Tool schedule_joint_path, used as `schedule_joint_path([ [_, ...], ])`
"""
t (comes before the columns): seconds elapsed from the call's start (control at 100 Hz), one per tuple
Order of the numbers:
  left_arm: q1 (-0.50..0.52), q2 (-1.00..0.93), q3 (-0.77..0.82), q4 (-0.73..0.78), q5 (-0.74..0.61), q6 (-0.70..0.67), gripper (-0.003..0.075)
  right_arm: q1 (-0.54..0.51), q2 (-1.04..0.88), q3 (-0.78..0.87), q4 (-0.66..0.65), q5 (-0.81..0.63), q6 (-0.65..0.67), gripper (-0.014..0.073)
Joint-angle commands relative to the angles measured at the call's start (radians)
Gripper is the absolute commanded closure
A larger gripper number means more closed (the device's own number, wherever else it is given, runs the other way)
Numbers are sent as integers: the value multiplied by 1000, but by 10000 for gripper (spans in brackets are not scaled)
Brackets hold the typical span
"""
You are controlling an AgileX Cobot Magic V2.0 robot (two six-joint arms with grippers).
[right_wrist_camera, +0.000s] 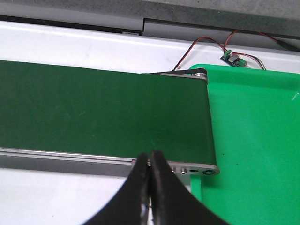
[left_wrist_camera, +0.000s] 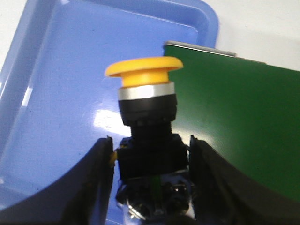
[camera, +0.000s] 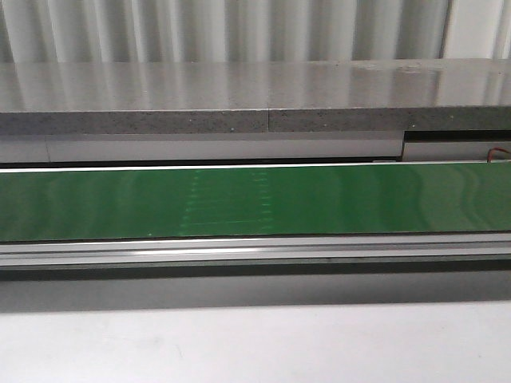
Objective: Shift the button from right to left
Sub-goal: 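Lift the button with the left gripper and carry it over the blue tray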
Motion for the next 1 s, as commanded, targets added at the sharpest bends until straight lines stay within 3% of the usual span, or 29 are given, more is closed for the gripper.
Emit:
schedule_joint_path([
  [0.0, 82, 23, -23, -52, -93, 21, 740, -4, -2, -26, 10, -68, -4, 661],
  [0.17, 146, 158, -28, -52, -150, 21, 740, -4, -2, -26, 10, -68, -4, 661],
  [0.48, 154, 362, -94, -57, -181, 21, 740, -4, -2, -26, 10, -68, -4, 661],
  [0.72, 144, 405, -98, -122, -257, 94, 740, -4, -2, -26, 10, -68, -4, 661],
  [0.99, 143, 451, -98, -168, -236, 147, 739, -4, -2, -26, 10, -68, -4, 661],
])
